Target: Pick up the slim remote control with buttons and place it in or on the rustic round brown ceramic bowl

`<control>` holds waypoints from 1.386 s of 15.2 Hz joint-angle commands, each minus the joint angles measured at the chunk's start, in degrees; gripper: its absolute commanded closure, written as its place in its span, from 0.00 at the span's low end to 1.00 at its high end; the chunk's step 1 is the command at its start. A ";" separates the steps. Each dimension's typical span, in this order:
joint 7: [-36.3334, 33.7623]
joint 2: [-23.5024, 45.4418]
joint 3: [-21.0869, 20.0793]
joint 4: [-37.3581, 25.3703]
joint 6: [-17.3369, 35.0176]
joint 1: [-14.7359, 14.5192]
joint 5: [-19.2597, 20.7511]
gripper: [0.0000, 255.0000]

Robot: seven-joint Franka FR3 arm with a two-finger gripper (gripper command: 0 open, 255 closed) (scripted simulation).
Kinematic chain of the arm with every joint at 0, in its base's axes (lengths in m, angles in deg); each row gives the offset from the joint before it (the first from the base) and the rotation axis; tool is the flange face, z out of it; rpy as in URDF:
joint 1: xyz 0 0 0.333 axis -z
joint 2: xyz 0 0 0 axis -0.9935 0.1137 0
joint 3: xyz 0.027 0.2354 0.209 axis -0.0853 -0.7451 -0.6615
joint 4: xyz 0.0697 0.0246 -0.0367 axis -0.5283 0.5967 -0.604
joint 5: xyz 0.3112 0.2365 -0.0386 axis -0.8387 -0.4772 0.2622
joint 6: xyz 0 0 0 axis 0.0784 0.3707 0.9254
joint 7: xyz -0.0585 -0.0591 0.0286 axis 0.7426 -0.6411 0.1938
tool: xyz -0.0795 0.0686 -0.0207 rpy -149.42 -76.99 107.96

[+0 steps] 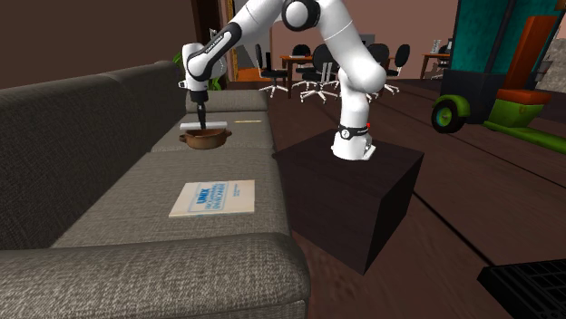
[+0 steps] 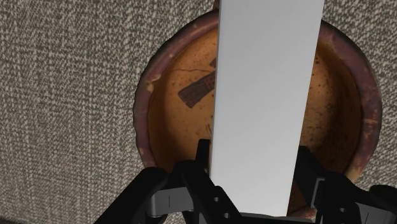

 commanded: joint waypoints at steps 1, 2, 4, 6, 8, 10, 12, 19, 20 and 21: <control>0.20 0.60 -0.17 0.09 0.72 0.18 -0.26 1.00; 0.20 0.61 -0.18 0.08 0.71 0.18 -0.26 1.00; 0.20 0.61 -0.18 0.08 0.71 0.18 -0.26 1.00; 0.20 0.61 -0.18 0.08 0.71 0.18 -0.26 1.00; 0.20 0.61 -0.18 0.08 0.71 0.18 -0.26 1.00; 0.21 0.60 -0.17 0.07 0.71 0.18 -0.26 0.00; 0.21 0.61 -0.17 0.07 0.70 0.18 -0.26 0.00; -0.87 -3.70 1.09 -0.81 -4.31 -0.73 1.54 0.00; -0.87 -3.70 1.09 -0.80 -4.31 -0.73 1.54 0.00; -0.87 -3.70 1.09 -0.81 -4.31 -0.73 1.54 0.00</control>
